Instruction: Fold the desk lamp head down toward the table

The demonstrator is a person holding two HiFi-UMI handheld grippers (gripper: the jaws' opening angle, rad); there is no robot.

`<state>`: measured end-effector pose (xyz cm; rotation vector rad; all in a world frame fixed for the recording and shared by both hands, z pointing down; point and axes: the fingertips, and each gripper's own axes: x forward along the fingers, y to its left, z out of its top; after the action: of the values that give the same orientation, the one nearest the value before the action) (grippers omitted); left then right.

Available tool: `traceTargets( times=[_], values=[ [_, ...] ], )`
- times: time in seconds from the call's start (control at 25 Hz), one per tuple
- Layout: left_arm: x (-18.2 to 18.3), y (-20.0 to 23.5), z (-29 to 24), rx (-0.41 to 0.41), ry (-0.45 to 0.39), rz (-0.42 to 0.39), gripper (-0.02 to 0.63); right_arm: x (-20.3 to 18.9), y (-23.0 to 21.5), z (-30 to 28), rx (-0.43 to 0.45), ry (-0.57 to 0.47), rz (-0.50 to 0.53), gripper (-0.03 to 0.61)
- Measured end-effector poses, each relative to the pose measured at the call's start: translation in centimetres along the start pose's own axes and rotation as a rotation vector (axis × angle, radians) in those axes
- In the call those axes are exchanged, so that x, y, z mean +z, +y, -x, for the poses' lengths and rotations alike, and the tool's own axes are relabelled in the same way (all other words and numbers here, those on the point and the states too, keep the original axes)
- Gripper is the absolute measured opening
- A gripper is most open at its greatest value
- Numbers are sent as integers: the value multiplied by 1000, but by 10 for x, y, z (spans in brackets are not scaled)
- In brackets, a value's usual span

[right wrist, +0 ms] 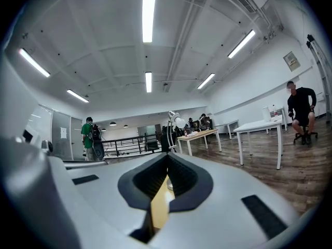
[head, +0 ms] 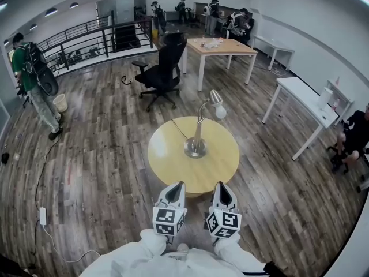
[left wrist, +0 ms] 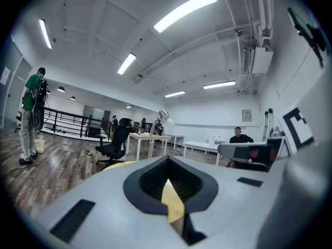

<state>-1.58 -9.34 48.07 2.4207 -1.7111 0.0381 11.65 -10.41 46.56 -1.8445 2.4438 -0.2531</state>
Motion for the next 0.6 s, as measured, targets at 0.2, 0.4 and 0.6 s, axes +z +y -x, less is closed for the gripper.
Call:
traceTargets(
  times=[0.2, 0.4, 0.6],
  values=[
    [0, 11, -30, 12, 9, 10, -2, 0, -11, -33, 2, 11, -2, 11],
    [-7, 27, -54, 33, 40, 28, -2, -8, -16, -59, 13, 37, -10, 11],
    [-8, 45, -88, 39, 46, 34, -2, -17, -25, -94, 6, 57, -15, 11]
  ],
)
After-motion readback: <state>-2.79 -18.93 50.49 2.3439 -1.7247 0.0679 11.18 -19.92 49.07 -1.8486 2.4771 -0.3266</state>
